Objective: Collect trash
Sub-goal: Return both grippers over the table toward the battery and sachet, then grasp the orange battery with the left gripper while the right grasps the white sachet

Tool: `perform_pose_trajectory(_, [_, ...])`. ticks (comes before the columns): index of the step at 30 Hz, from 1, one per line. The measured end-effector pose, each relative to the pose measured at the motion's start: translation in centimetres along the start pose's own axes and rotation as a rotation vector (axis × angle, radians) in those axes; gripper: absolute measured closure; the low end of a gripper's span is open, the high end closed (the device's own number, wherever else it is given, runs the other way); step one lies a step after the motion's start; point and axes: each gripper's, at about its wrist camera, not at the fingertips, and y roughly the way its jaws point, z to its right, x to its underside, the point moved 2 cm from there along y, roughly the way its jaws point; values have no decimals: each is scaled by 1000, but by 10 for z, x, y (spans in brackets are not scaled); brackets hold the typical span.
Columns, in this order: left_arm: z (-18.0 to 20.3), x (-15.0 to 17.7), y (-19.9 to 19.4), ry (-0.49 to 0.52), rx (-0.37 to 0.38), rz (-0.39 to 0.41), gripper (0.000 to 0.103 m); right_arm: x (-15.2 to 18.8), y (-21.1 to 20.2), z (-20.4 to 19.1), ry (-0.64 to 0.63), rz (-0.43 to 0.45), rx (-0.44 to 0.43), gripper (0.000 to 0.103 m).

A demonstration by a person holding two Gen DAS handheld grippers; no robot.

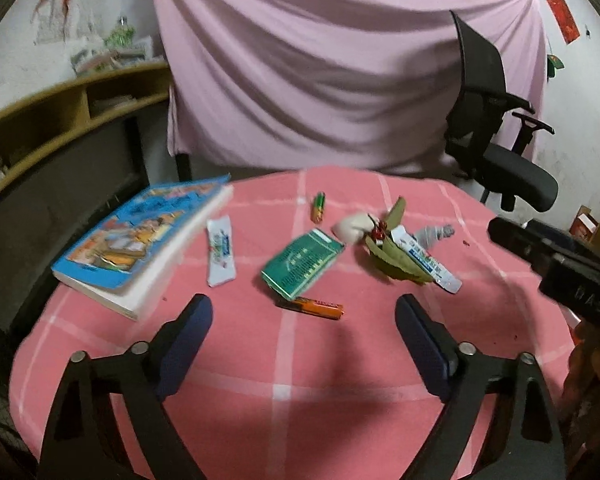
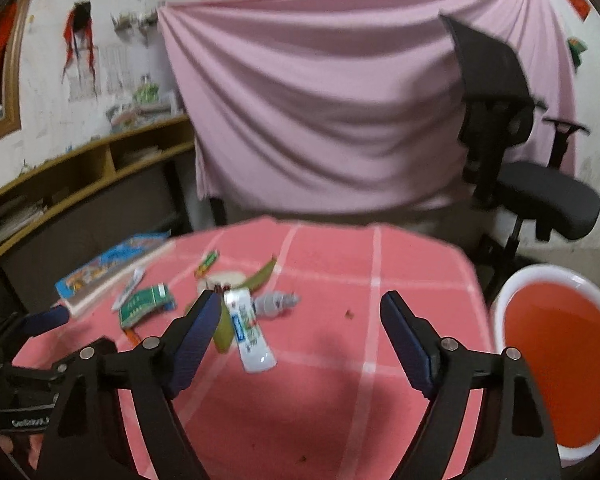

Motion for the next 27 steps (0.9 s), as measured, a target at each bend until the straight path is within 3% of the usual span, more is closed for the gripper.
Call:
perform_pose_trajectory(7, [-4,-8,29,-70,24,-114,30,6,14,-1,18,-93,-31,28])
perform_pose_trajectory(9, [-2,-8,36,-76,23,-148,45,6,16,-2,12,-101,-39,28])
perform_pose_trajectory(12, [-1,-8,41,-65,-17,-171,56,6,20,-3,-2,-123,-53,28])
perform_pose_trajectory(14, [-2,-7,39,-72,-15,-165,66,7,26,-8,-16,-151,-62,35])
perform_pose_trajectory(15, [-5,-6,38,-82,-11,-163,66,8,29,-10,-22,-166,-66,44])
perform_pose_trajectory(17, [-11,-5,36,-110,18,-155,66,9,38,-15,-41,-210,-83,53])
perform_pose_trajectory(26, [-19,0,22,-134,76,-141,67,14,58,-26,-87,-304,-102,54])
perform_pose_trajectory(27, [-19,0,21,-131,85,-137,67,15,59,-26,-86,-308,-107,59])
